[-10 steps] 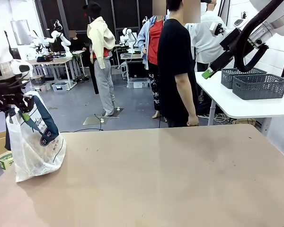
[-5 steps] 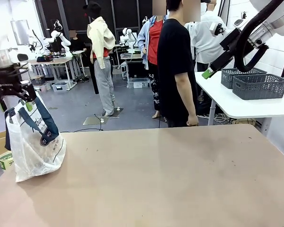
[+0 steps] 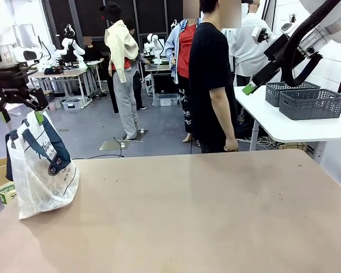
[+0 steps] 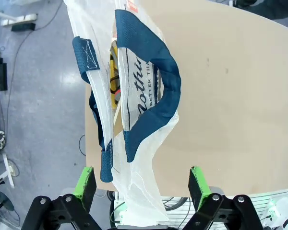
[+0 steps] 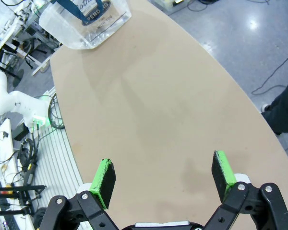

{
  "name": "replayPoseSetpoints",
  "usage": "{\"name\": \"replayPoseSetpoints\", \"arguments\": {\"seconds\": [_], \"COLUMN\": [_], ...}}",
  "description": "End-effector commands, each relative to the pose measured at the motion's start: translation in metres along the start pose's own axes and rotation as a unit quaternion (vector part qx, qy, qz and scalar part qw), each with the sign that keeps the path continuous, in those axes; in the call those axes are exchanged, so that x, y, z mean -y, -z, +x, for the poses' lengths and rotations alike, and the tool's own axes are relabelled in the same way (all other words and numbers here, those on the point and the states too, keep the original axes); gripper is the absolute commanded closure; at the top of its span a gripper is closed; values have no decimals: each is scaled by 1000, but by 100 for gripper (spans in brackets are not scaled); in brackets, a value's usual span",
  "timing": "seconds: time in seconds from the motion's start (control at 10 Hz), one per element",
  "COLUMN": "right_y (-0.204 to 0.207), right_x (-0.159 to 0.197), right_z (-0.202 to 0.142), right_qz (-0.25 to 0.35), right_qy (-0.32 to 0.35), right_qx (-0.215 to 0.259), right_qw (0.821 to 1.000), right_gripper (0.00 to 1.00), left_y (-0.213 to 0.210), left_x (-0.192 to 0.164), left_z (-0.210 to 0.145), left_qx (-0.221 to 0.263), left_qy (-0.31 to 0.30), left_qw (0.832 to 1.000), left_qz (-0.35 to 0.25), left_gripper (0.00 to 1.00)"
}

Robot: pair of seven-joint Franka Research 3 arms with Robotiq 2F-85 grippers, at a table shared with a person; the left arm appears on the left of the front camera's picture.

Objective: Transfer purchased items from the store into the shopping bag.
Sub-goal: Move the Reusable shopping bag to the right side of the table.

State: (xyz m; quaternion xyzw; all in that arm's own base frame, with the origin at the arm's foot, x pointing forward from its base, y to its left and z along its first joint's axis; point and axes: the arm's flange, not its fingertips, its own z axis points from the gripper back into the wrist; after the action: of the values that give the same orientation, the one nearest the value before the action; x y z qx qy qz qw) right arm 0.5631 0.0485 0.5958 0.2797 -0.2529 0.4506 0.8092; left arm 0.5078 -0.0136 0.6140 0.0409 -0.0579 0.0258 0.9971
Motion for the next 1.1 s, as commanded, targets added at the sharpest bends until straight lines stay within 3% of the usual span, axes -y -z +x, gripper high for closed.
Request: {"name": "replayPoseSetpoints", "arguments": {"seconds": [0.0, 1.0], "right_y": [2, 2], "right_x": [1, 1], "right_z": [1, 1], "right_qz": [-2, -2], "right_qy": [0, 0], "right_qx": [5, 5], "right_qw": [1000, 1000], "right_gripper": [0, 0], "left_y": [3, 2], "left_x": [-1, 0], "left_z": [0, 0], "left_qx": [1, -2], "left_qy": [-2, 0], "left_qw": [1000, 1000], "left_qz": [-2, 0], "left_gripper": [0, 0]}}
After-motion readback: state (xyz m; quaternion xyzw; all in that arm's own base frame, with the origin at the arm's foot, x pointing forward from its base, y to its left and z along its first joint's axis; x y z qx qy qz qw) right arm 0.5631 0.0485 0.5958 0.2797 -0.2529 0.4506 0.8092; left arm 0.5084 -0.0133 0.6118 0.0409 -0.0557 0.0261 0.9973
